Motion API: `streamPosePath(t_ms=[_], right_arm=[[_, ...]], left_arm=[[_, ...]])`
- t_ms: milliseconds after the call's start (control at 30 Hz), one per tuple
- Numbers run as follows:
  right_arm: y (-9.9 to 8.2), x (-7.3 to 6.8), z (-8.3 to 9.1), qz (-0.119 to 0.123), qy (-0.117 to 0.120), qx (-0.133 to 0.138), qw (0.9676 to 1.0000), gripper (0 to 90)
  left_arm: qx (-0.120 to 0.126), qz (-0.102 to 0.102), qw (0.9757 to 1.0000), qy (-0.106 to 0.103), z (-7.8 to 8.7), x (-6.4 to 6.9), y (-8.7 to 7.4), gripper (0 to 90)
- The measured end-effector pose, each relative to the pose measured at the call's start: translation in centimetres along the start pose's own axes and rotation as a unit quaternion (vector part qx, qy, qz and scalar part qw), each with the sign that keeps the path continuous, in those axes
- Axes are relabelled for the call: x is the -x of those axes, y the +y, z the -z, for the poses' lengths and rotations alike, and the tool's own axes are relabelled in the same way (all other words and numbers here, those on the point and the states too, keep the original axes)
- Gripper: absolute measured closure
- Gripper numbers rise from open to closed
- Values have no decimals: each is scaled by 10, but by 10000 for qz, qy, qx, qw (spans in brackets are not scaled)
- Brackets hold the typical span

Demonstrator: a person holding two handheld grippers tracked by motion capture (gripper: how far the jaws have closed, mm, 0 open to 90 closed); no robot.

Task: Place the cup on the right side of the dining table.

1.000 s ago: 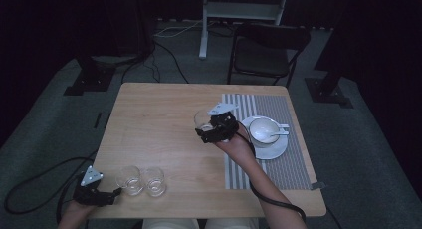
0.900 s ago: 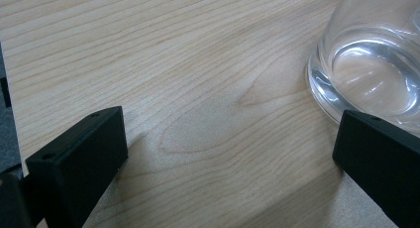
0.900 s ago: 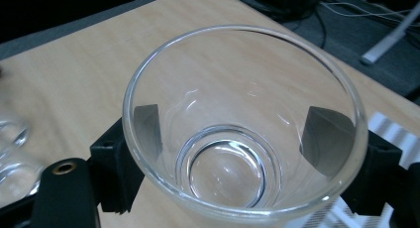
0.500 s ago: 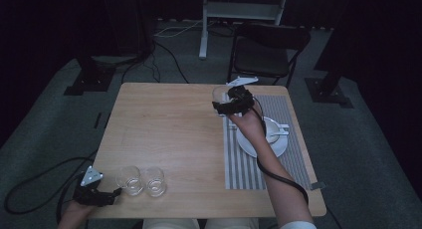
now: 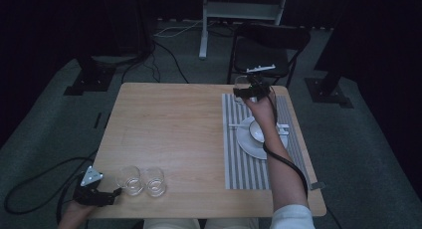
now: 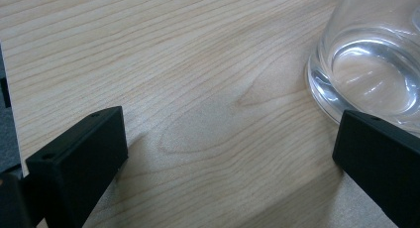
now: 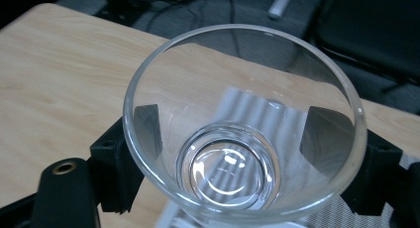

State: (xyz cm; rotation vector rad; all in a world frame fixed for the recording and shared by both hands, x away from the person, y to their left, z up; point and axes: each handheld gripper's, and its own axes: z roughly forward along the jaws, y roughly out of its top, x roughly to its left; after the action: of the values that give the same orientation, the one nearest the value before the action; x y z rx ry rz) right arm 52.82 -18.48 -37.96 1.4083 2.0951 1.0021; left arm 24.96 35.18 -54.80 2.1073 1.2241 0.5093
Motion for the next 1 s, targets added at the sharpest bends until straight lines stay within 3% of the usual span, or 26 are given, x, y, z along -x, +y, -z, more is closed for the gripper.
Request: streamPosePath(t_ms=[67,133,167,267,400,500,567,733,1000], right_arm=[[0,13,-6,-182,-146,-35,9997,196],[0,16,-8,-227,-201,-56,9995,196],[-2,26,-15,-376,-351,-146,9986,196],[-9,37,-27,-510,-506,-297,9970,196],[-19,51,-46,-780,-708,-553,9929,196],[-26,58,-57,-839,-889,-740,9897,196],[-30,63,-63,-940,-881,-826,9882,196],[-36,71,-73,-1115,-1042,-982,9834,196],[-49,71,-88,-1117,-1121,-1272,9792,195]], left_arm=[[1,1,10000,0,0,0,0,8],[1,0,10000,1,0,0,0,7],[1,-1,10000,1,0,0,0,7],[3,2,10000,3,0,0,0,8],[7,2,10000,9,0,0,0,7],[-1,12,10000,16,0,1,0,8],[-2,14,10000,16,0,1,0,7],[10,27,10000,26,0,1,-1,8],[11,47,10000,49,0,1,-1,8]])
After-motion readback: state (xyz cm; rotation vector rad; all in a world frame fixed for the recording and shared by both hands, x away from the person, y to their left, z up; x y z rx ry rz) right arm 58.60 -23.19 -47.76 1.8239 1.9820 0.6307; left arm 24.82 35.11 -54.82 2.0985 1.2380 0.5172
